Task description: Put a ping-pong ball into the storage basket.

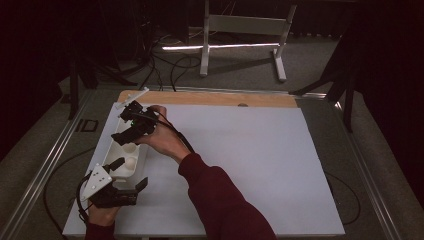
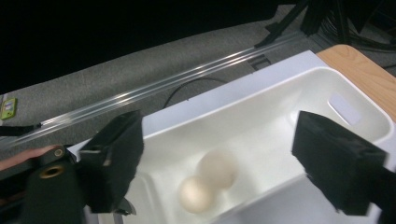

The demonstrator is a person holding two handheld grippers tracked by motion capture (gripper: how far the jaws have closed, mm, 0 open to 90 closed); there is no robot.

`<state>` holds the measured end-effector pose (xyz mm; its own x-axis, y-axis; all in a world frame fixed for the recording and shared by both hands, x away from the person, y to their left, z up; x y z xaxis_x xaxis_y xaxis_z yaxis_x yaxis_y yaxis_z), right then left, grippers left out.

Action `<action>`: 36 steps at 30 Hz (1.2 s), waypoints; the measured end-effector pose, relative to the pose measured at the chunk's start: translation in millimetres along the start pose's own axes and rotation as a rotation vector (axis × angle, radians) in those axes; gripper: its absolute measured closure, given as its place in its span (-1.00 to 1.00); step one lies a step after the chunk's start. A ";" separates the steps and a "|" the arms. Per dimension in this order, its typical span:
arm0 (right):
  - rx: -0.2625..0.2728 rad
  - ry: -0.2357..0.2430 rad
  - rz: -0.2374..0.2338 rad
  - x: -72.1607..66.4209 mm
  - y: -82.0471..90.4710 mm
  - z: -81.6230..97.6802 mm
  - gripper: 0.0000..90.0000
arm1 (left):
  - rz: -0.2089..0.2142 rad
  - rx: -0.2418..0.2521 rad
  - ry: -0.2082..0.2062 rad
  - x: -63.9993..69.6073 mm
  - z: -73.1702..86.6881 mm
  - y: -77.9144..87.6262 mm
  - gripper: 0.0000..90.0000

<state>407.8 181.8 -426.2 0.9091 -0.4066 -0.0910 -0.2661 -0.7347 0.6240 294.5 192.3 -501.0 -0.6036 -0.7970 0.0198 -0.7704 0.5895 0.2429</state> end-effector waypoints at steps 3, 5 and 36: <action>0.001 0.002 -0.003 0.5 4.1 1.8 -0.75 | 0.000 -0.005 -0.003 0.0 0.4 -0.2 -0.99; -0.005 0.007 -0.007 -0.3 6.6 3.4 -0.78 | 0.000 -0.004 -0.002 0.2 0.3 -0.5 -0.99; 0.016 0.022 0.030 18.9 55.1 31.0 -0.81 | -0.009 -0.016 -0.008 -0.1 1.5 -2.5 -0.99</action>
<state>400.3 116.8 -417.6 0.9074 -0.4167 -0.0554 -0.2984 -0.7313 0.6133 296.2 191.1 -503.0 -0.5982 -0.8013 0.0098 -0.7727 0.5799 0.2581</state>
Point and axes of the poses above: each handheld gripper's, and its own axes: y roughly backward along the jaws, z roughly out of its underside, x roughly to its right, the point moved 9 cm from there along -y, roughly forward along the jaws, and after that the axes turned 1 degree about x, right-handed, at the moved point
